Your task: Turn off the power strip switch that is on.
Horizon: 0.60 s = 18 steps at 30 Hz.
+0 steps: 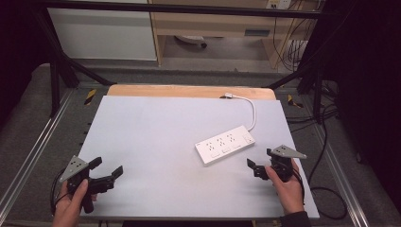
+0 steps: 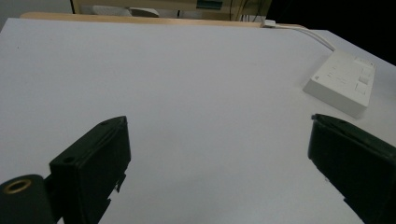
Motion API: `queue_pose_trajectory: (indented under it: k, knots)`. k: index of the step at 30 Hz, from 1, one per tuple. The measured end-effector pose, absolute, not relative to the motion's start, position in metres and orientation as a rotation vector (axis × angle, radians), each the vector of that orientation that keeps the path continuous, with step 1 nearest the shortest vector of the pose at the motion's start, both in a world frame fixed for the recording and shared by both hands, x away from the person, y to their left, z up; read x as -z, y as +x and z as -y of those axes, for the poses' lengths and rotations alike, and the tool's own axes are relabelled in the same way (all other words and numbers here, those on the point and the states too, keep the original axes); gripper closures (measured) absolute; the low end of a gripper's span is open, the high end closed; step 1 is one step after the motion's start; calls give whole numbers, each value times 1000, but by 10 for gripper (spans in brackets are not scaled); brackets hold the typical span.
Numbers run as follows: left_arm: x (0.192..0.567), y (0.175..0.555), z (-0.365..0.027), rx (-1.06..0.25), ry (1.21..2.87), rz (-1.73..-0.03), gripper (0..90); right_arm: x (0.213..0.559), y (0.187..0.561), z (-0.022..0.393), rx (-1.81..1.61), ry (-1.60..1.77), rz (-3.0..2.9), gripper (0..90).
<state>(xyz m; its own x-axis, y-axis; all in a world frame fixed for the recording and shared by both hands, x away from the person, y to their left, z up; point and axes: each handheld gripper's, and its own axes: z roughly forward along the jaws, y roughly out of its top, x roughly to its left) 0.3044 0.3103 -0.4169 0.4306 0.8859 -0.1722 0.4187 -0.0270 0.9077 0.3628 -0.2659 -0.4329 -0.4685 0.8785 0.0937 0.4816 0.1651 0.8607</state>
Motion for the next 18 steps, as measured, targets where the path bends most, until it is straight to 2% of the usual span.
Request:
queue_pose_trajectory:
  k: [18]
  knots:
    - [417,305,-307,-557,1641,-1143,58,392,368,242,-1256,1190,-1863,33]
